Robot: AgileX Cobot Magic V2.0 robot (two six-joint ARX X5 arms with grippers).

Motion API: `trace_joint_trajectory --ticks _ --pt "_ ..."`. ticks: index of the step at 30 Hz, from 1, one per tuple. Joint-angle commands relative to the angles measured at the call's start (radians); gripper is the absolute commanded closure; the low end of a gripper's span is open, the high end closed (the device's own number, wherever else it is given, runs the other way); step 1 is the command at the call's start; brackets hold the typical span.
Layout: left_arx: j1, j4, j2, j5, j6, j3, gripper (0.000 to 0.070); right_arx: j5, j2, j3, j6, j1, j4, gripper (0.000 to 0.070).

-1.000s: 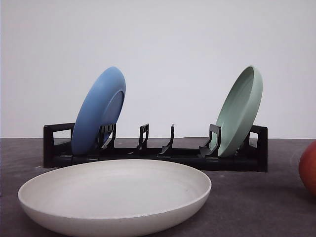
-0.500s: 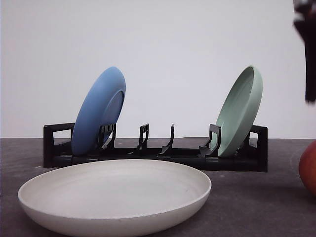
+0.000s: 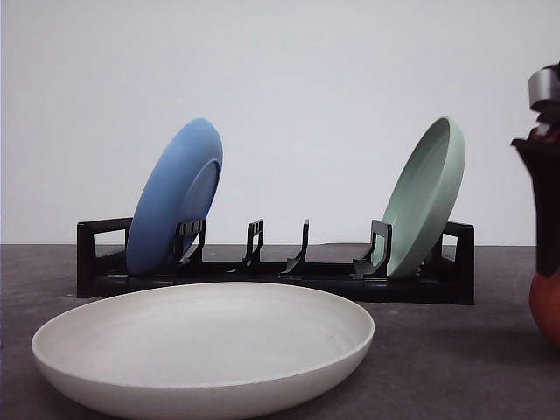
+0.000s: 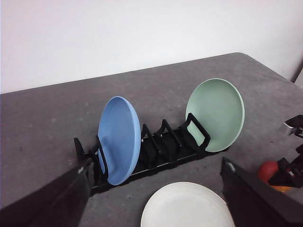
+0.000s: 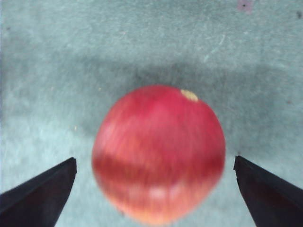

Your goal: Place pomegranate in white plate

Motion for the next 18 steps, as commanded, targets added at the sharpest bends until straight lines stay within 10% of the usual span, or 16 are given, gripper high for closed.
trace_joint_trajectory --ticks 1,10,18 --pt "-0.013 0.011 0.011 0.004 0.010 0.011 0.0186 0.003 0.027 0.003 0.027 0.005 0.026 0.0011" --pt "-0.013 0.011 0.011 0.004 0.010 0.011 0.0188 0.005 0.133 0.002 0.042 0.014 0.064 0.0024" --pt "-0.013 0.011 0.011 -0.008 0.011 0.012 0.0188 0.002 0.130 0.003 0.053 0.037 0.070 0.0236"
